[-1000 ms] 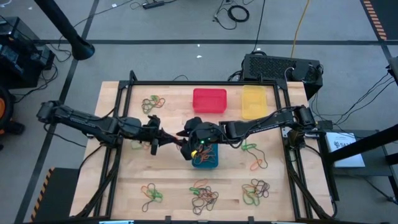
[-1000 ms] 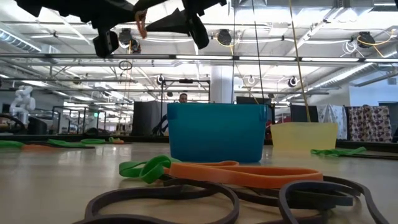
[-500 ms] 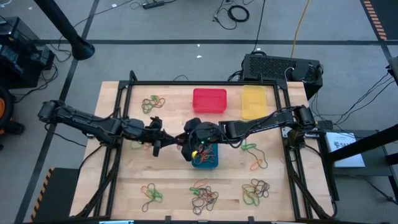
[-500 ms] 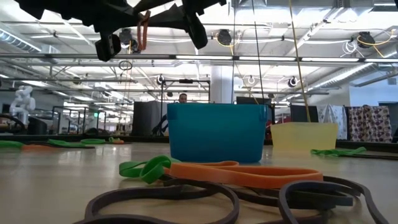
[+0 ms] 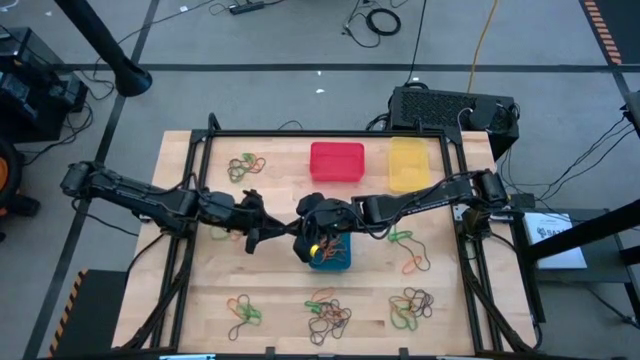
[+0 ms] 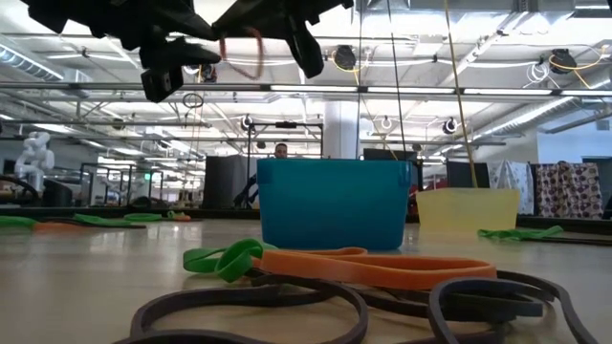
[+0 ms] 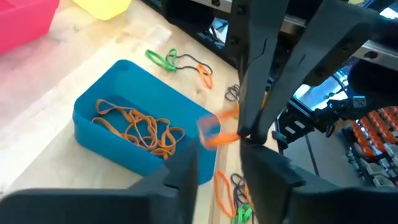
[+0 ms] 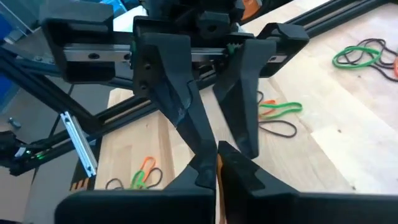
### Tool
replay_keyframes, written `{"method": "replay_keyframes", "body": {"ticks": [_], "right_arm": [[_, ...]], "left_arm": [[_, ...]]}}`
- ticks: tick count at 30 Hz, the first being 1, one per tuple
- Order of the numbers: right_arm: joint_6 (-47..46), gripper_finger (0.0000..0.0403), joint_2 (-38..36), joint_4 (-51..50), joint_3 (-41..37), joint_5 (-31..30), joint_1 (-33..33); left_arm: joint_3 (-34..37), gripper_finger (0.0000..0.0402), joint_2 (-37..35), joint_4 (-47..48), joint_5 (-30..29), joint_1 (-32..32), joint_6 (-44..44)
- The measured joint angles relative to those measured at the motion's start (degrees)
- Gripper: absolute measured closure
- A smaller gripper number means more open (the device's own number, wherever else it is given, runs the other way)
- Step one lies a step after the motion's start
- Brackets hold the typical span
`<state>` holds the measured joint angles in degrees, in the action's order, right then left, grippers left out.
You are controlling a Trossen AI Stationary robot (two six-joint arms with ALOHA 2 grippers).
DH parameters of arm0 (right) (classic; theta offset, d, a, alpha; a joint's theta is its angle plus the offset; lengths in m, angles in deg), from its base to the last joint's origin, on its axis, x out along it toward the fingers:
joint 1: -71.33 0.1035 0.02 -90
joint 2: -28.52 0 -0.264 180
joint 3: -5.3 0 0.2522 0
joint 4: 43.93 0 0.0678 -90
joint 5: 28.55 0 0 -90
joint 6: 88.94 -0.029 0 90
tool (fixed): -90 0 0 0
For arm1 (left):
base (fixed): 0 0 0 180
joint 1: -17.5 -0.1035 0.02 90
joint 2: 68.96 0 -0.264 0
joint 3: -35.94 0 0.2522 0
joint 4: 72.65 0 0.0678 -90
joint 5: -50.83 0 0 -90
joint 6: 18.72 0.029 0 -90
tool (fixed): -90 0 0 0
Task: Sort rubber bands into baskets
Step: Put the orange rubber band into the blue bin
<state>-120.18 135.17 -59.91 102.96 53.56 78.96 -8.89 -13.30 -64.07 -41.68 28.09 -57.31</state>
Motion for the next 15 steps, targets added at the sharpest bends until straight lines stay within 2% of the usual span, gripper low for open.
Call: {"method": "replay_keyframes", "body": {"ticks": [3, 7, 15], "right_arm": [[-0.5, 0.0402, 0.0, -0.8, 0.0, 1.2, 0.1], [-2.1, 0.0402, 0.2, -7.6, -0.1, 1.5, 0.4], [-8.2, 0.0402, 0.2, -25.4, -0.2, 2.0, 0.6]], "left_arm": [[0.0, 0.0232, -1.0, 1.9, 1.1, 0.0, 0.0], [-0.2, 0.0205, -4.1, 8.6, 3.3, -0.2, 0.0], [-0.2, 0.0201, -12.7, 23.2, 2.6, -0.2, -1.6]]}}
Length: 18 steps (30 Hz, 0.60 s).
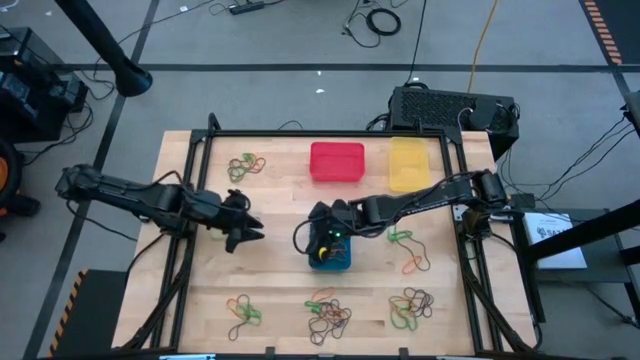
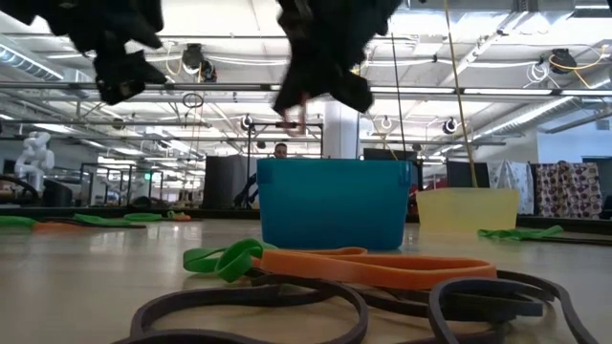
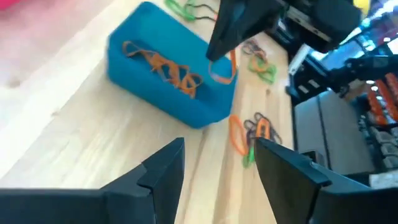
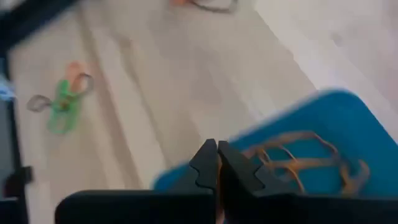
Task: Sort rubber bands into baskets
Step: Put the orange rubber band into the blue bin
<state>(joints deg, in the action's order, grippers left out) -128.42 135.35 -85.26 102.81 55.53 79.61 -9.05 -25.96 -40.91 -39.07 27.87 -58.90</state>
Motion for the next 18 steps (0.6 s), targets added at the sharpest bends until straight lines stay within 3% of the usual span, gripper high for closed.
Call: {"method": "replay_keyframes", "body": {"ticks": [8, 18], "right_arm": [[-2.8, 0.0382, 0.0, -4.3, 0.0, 0.3, 0.1], [-3.6, 0.0335, -0.1, -6.5, 0.0, 0.2, -0.8]], "left_arm": [[0.0, 0.0201, -3.8, 2.6, -4.9, 0.0, 0.0], [0.0, 0.0201, -3.6, 1.9, -6.3, 0.0, 0.0]]}}
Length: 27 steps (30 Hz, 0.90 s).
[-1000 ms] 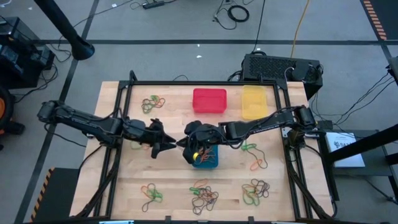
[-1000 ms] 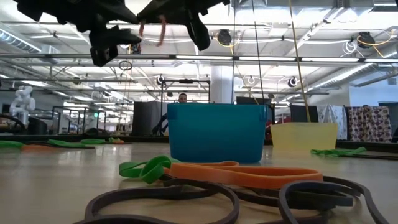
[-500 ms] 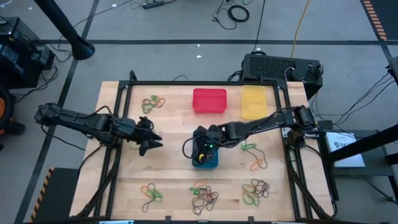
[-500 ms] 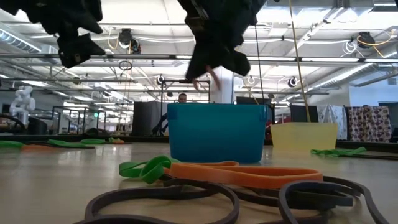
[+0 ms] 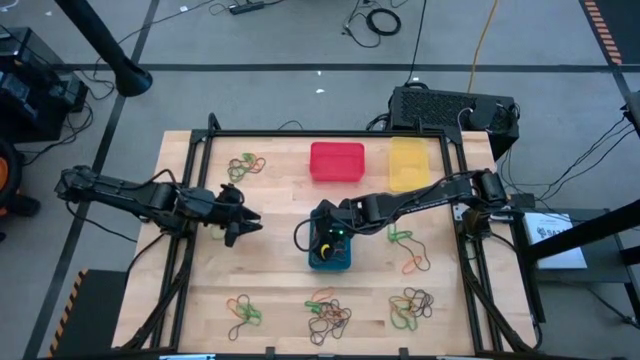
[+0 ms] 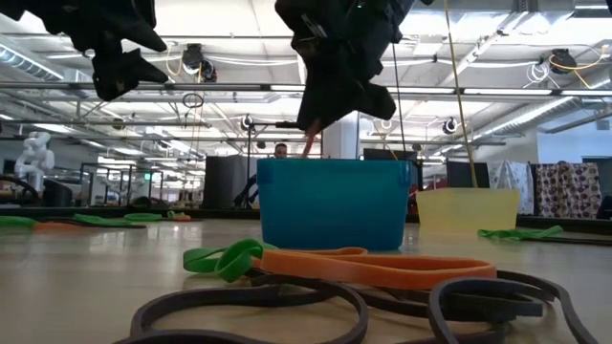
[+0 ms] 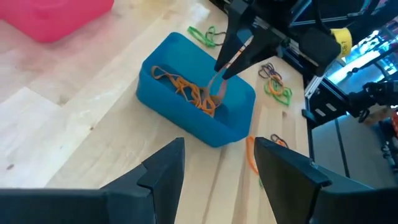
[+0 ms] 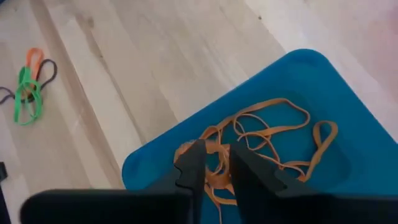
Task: Sort rubber bands into baskets
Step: Put the orange rubber band into the blue bin
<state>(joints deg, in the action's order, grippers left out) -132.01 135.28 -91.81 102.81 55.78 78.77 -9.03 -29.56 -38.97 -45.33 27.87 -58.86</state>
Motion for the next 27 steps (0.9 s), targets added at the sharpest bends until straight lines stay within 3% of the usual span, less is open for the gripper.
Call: {"method": "replay_keyframes", "body": {"ticks": [9, 16, 27], "right_arm": [[-0.7, 0.0287, 0.0, -1.2, 0.0, 0.3, 0.0], [-3.2, 0.0275, 0.0, 1.5, 0.0, 7.7, 0.2], [-0.6, 0.0275, 0.0, 13.0, 0.1, 8.8, 9.6]], "left_arm": [[0.0, 0.0201, 0.0, 0.0, -0.1, 0.0, 0.0], [0.0, 0.0201, 0.4, 0.0, -0.1, 0.0, 0.9], [0.0, 0.0201, 4.1, 0.1, 1.3, 0.0, 4.7]]}}
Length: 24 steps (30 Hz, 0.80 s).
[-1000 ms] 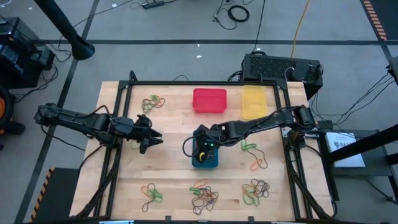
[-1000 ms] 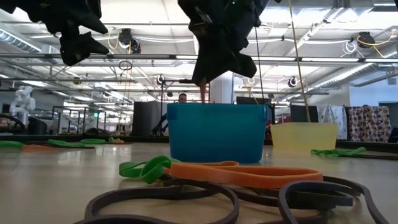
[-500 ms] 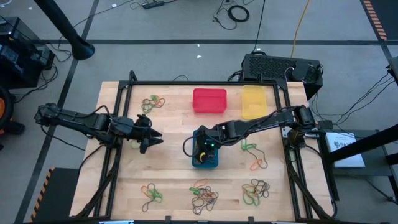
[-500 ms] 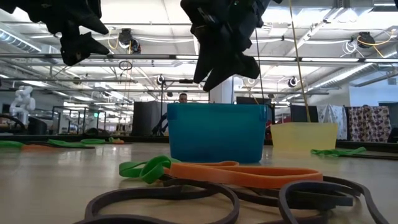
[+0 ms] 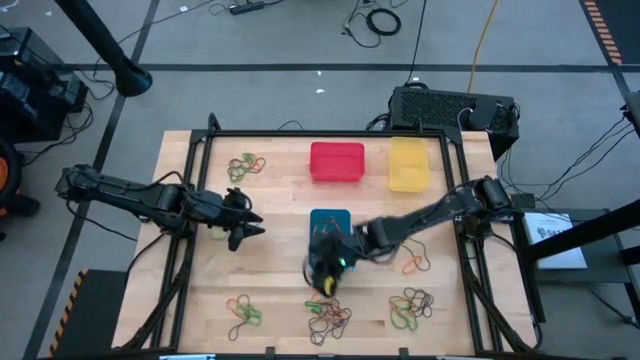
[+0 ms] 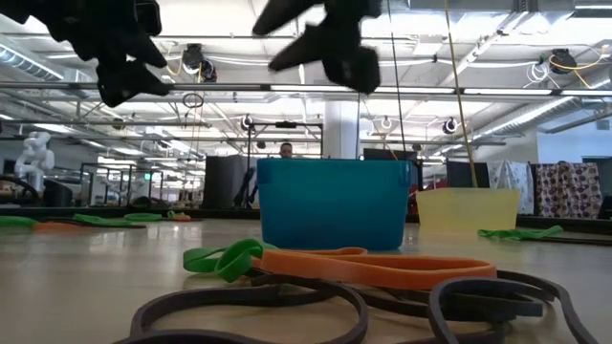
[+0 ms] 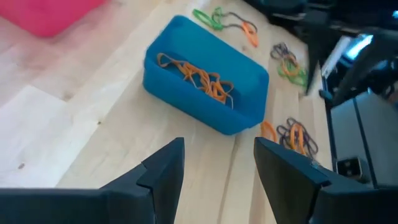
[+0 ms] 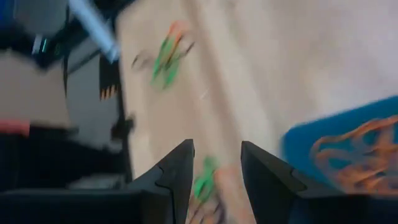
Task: Sort rubber bands into baskets
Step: Put the orange rubber band into the blue bin
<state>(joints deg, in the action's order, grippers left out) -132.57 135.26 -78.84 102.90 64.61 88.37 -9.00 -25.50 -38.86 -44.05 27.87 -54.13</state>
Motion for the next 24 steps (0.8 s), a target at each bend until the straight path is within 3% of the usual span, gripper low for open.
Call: {"method": "replay_keyframes", "body": {"ticks": [10, 15, 24], "right_arm": [[20.1, 0.0275, 7.4, 1.4, 0.0, -2.0, 11.2], [17.4, 0.0275, 13.3, 2.7, 0.0, -9.9, 12.7], [13.0, 0.0275, 15.3, 4.3, 0.0, -10.9, 11.3]], "left_arm": [[0.0, 0.0201, 4.6, -0.2, 3.2, 0.0, 5.0], [0.0, 0.0201, 7.0, -0.1, 5.3, 0.0, 7.1], [0.0, 0.0201, 10.2, -0.3, 9.0, 0.0, 7.3]]}}
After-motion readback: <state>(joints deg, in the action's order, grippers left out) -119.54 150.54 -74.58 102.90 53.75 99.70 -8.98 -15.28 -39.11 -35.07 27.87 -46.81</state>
